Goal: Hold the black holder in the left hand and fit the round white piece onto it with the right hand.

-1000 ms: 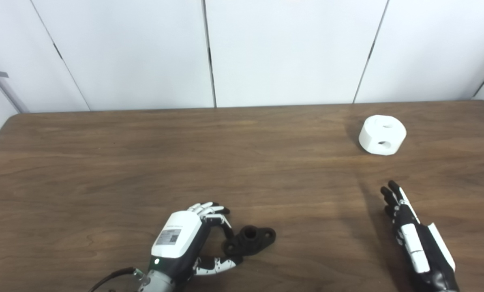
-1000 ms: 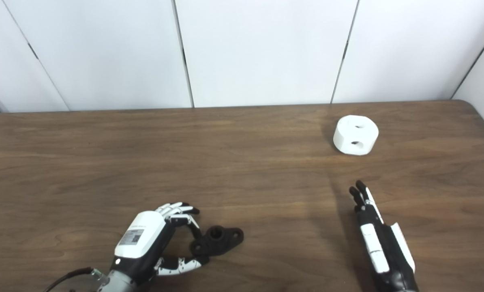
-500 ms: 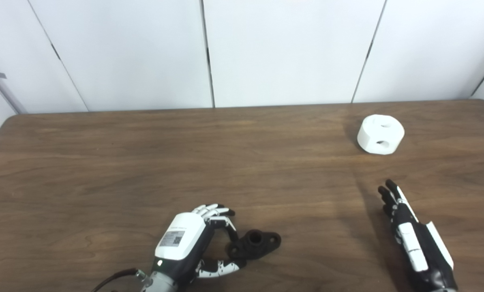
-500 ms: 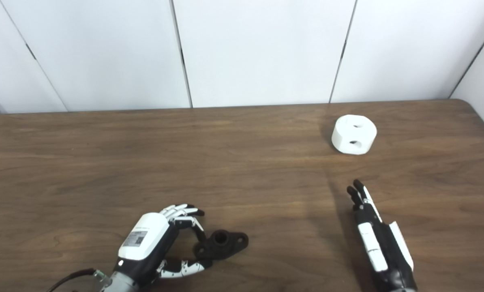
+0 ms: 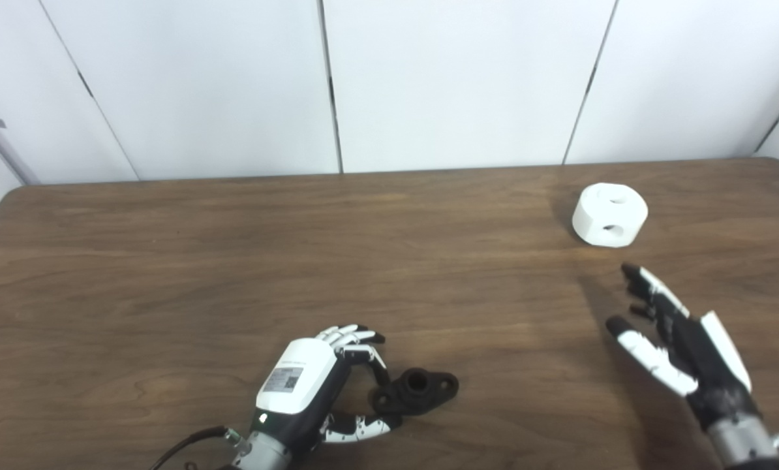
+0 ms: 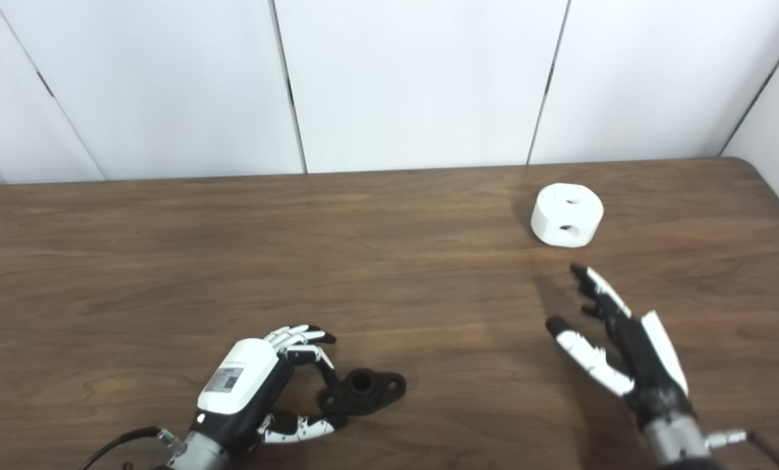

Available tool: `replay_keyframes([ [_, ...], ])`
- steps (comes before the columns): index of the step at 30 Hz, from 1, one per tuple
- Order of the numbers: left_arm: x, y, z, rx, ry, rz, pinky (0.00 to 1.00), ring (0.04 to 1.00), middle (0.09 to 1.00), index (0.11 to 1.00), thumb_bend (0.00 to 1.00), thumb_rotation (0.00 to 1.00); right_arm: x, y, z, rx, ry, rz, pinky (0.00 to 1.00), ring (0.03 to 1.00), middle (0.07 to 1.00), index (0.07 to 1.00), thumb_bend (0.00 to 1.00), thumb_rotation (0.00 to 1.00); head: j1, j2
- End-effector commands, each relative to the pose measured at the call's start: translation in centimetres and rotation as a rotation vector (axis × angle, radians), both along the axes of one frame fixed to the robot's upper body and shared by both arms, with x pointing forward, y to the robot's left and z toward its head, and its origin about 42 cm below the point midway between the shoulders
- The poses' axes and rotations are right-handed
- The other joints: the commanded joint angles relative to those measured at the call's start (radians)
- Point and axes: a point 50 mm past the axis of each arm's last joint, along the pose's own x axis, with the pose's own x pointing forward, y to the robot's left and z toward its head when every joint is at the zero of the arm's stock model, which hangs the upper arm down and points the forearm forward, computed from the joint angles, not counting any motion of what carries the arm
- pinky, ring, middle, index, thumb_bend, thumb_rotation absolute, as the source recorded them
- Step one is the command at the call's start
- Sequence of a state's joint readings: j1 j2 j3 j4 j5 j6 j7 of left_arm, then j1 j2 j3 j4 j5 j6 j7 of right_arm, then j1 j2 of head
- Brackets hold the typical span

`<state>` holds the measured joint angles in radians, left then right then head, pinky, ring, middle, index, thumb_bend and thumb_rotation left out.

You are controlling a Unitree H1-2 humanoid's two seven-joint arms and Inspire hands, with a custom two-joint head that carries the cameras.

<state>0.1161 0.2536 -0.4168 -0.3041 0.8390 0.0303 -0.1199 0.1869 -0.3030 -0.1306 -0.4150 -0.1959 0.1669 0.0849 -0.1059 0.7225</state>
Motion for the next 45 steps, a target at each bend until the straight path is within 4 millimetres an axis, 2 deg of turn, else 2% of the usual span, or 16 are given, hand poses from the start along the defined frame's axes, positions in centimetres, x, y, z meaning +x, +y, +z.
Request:
replay_keyframes([
  [1, -0.7, -0.1, -2.0, 0.045, 0.105, -0.015, 0.88, 0.882, 0.821, 0.491, 0.51, 0.05, 1.2, -0.6, 2.7, -0.073, -0.08, -0.003, 0.92, 0.951, 0.954, 0.909, 0.62, 0.59, 0.0, 0.0],
  [5, -0.7, -0.1, -2.1, 0.04, 0.109, -0.012, 0.87, 0.878, 0.819, 0.491, 0.51, 0.05, 2.8, -1.4, 4.2, -0.169, -0.082, -0.028, 0.99, 0.969, 0.942, 0.846, 0.66, 0.49, -0.002, -0.004],
  [10, -0.8, 0.2, -2.1, 0.044, 0.115, -0.01, 0.88, 0.882, 0.823, 0.491, 0.51, 0.05, 5.1, -2.3, 5.7, -0.254, -0.103, -0.051, 1.0, 0.98, 0.942, 0.834, 0.7, 0.39, -0.045, -0.014],
  [17, -0.8, 0.6, -2.2, 0.04, 0.11, -0.013, 0.86, 0.864, 0.809, 0.49, 0.51, 0.04, 7.8, -3.5, 7.9, -0.381, -0.128, -0.092, 0.98, 0.986, 0.953, 0.873, 0.76, 0.39, -0.087, -0.03],
  [24, -0.7, 1.2, -2.3, 0.033, 0.111, -0.014, 0.86, 0.863, 0.806, 0.49, 0.51, 0.04, 11.0, -4.6, 10.9, -0.5, -0.142, -0.118, 0.95, 0.996, 0.971, 0.889, 0.78, 0.34, -0.127, -0.039],
  [32, -0.7, 1.5, -2.3, 0.028, 0.111, -0.017, 0.86, 0.866, 0.806, 0.49, 0.51, 0.04, 14.4, -5.4, 13.3, -0.567, -0.11, -0.101, 0.92, 1.0, 0.993, 0.858, 0.86, 0.29, -0.138, -0.047],
  [38, -0.8, 1.5, -2.2, 0.026, 0.114, -0.014, 0.86, 0.866, 0.805, 0.49, 0.51, 0.04, 16.7, -5.3, 14.6, -0.652, -0.044, -0.08, 0.91, 1.0, 0.997, 0.823, 0.89, 0.25, -0.141, -0.053],
  [45, -0.8, 1.4, -2.0, 0.025, 0.114, -0.015, 0.85, 0.868, 0.807, 0.49, 0.51, 0.04, 18.4, -5.0, 15.8, -0.742, 0.069, -0.033, 0.9, 1.0, 1.0, 0.815, 0.91, 0.21, -0.141, -0.054],
])
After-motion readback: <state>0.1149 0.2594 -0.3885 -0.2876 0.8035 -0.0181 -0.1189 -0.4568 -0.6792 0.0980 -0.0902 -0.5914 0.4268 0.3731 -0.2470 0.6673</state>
